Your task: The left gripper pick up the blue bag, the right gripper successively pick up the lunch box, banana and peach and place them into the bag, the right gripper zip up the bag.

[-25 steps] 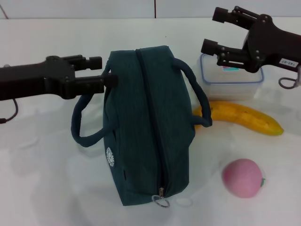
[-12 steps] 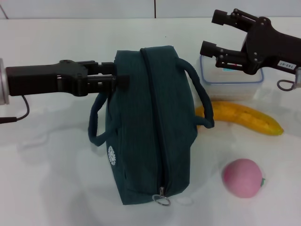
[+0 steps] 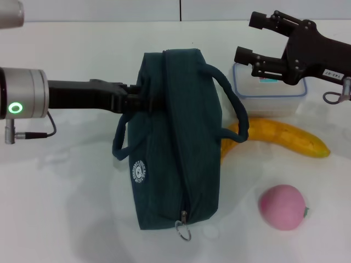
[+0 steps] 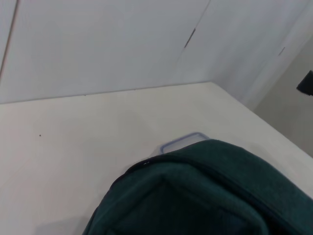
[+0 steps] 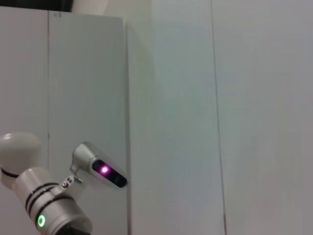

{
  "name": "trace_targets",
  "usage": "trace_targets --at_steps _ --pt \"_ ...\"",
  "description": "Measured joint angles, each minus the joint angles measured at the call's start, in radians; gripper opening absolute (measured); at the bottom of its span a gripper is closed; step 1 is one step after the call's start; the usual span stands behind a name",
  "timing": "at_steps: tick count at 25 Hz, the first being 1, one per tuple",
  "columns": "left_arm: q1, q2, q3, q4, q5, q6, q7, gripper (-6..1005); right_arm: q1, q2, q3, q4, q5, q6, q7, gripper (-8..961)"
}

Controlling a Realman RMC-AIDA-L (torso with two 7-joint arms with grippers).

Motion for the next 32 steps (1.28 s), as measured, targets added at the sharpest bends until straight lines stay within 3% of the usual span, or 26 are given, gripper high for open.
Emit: trace_targets --at_steps 12,17,21,25,28,30,32 --pt "0.001 -0.004 -0.037 -0.077 -0.098 -0.010 0.273 719 -0.005 0.000 0.000 0.006 -0.001 0.017 -0.012 809" --pt "-0.021 0.003 -0.040 -0.113 -0.107 -0.013 0.267 455 -0.018 0.002 0.011 0.001 -0.001 0.017 -0.020 809" --pt "-0.023 0.005 -0.047 -0.108 -0.104 -0.013 0.273 368 -0.040 0.015 0.053 0.001 -0.001 0.017 -0.026 808" --pt "-0.027 0.005 -0.066 -0.106 -0.105 -0.013 0.293 280 -0.066 0.046 0.112 0.016 -0.001 0.018 -0.046 807" --pt "-0.035 0.009 -0.068 -0.106 -0.108 -0.008 0.313 215 -0.085 0.092 0.189 0.044 0.006 0.032 -0.082 807" --pt "-0.053 0.015 -0.068 -0.117 -0.100 -0.006 0.318 192 -0.089 0.116 0.248 0.098 0.048 0.036 -0.120 806" --pt "-0.081 0.019 -0.065 -0.142 -0.086 -0.006 0.320 169 -0.074 0.123 0.256 0.207 0.172 0.015 -0.137 806"
